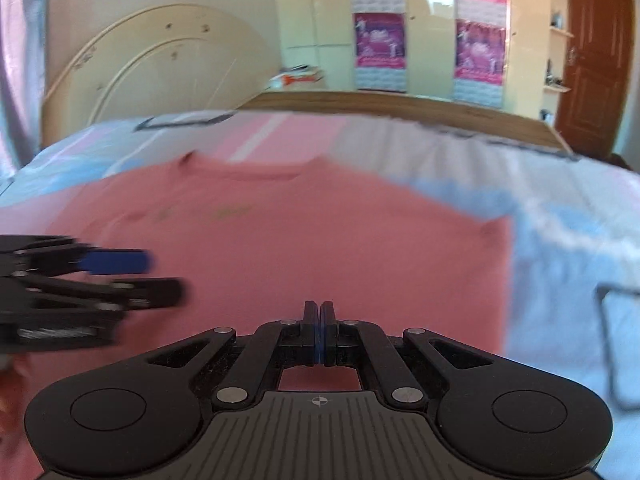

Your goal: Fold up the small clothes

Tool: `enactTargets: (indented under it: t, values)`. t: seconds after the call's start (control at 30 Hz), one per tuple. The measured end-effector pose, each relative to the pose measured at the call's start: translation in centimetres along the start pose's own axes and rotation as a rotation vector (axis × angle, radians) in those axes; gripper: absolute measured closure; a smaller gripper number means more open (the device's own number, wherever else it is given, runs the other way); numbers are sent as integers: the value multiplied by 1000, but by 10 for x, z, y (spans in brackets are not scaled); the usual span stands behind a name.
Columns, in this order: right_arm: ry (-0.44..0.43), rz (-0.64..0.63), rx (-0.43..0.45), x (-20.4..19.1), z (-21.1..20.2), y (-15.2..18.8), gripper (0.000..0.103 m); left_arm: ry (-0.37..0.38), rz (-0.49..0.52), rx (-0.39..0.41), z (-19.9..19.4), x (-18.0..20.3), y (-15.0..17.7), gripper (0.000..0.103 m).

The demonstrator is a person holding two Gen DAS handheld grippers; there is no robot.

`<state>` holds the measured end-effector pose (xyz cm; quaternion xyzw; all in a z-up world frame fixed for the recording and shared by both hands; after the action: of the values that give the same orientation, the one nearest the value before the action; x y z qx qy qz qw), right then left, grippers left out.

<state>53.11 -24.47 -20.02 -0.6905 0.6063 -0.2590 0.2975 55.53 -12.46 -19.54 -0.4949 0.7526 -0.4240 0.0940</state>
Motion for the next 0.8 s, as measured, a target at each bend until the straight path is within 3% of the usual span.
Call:
enactTargets:
  t: [0.13,0.27,0.4,0.47,0.53,0.8]
  values:
    - [-31,18,-25,-28,-10,13,103,-16,32,-21,-2,6,10,53]
    - [-8,-20,-30,-38,-16,22,103,-66,63,-34,-11,-5,16,53]
    - [55,-1,-41,-14,-22,26,103,-74,33,-21,-30,-26,21,42]
    - [115,8,-49,7,-28,32,103,-105,20,-16,-39,-40,22,44]
    - [176,29,-62,29,-30,39,103,-85,5,-13,-44,-48,25,50]
    - [214,78,-71,57,-26,32,103,-113,-25,42,-38,-61,-3,52]
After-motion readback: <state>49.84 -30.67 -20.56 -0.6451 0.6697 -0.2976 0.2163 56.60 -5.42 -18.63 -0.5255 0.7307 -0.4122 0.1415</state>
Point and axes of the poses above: each gripper's, at about its wrist camera, not at the fingertips, and z roughly the way its jaws point, x to its right, y to its underside, the point moved 10 cm from there along z, roughly the way its jaws point, and after that the axes turned 14 degrees about y, right-handed, at the moved point
